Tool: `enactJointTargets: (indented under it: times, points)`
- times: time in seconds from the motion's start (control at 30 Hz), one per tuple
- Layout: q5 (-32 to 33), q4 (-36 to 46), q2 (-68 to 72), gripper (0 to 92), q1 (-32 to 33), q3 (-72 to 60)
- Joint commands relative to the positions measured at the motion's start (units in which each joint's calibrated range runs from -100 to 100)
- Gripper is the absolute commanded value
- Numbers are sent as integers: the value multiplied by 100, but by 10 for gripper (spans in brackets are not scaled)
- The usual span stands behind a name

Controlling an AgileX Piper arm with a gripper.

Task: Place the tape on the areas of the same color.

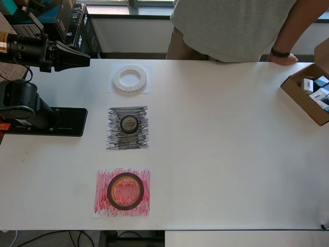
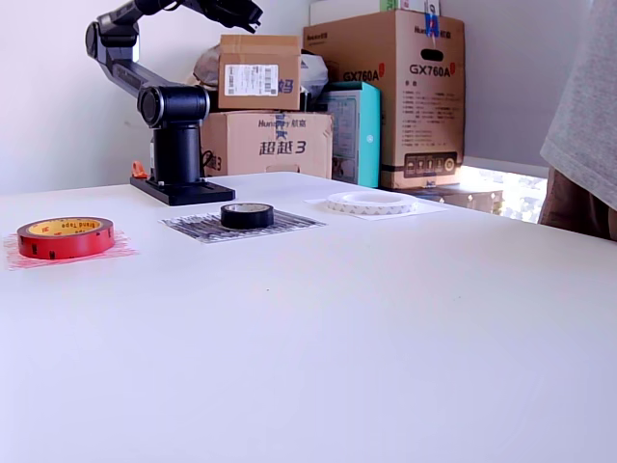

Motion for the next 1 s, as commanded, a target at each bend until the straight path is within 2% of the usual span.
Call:
enactJointTargets:
  times: [0.0, 0.17, 0.4, 0.57, 0.83, 0.97]
  points:
    - [-340, -12, -1546, 1, 18, 79]
    - [-536, -63, -2023, 0, 184, 198]
    - [-684, -1641, -2603, 0, 216, 1143]
    - [-1003, -2057, -2650, 0, 153, 1561]
    - [-1011, -3092, -2659, 0, 160, 2469]
    - [-1011, -3220, -2659, 0, 168, 2751]
